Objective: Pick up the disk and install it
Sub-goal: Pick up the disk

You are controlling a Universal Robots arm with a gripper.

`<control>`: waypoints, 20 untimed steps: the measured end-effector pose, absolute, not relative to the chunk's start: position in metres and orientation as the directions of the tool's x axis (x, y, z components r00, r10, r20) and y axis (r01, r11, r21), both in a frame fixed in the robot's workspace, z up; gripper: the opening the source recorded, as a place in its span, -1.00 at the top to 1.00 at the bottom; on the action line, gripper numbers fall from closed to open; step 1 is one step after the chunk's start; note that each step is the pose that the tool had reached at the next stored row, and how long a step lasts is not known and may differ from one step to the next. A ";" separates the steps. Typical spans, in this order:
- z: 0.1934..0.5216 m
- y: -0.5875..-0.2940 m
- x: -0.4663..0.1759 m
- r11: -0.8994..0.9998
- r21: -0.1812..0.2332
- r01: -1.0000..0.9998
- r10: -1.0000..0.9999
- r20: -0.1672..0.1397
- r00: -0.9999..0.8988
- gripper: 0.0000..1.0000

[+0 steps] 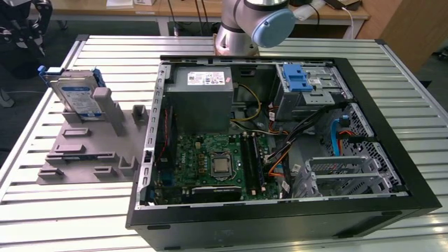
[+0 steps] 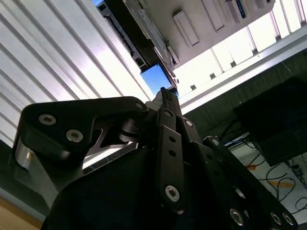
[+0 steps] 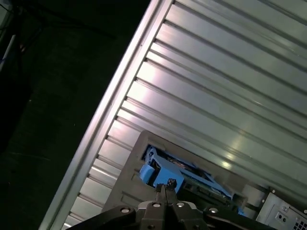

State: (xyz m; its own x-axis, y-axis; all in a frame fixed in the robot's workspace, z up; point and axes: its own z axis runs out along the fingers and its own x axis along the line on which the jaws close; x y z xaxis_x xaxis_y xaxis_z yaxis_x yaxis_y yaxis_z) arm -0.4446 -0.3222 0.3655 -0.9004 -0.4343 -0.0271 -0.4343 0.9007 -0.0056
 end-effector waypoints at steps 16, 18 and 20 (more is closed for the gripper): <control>0.365 -0.322 -0.446 0.857 -0.006 -0.515 -0.515 -0.027 -0.857 0.79; 0.365 -0.322 -0.446 0.845 -0.006 -0.535 -0.535 -0.027 -0.845 0.79; 0.365 -0.322 -0.446 0.832 -0.006 -0.554 -0.554 -0.027 -0.832 0.79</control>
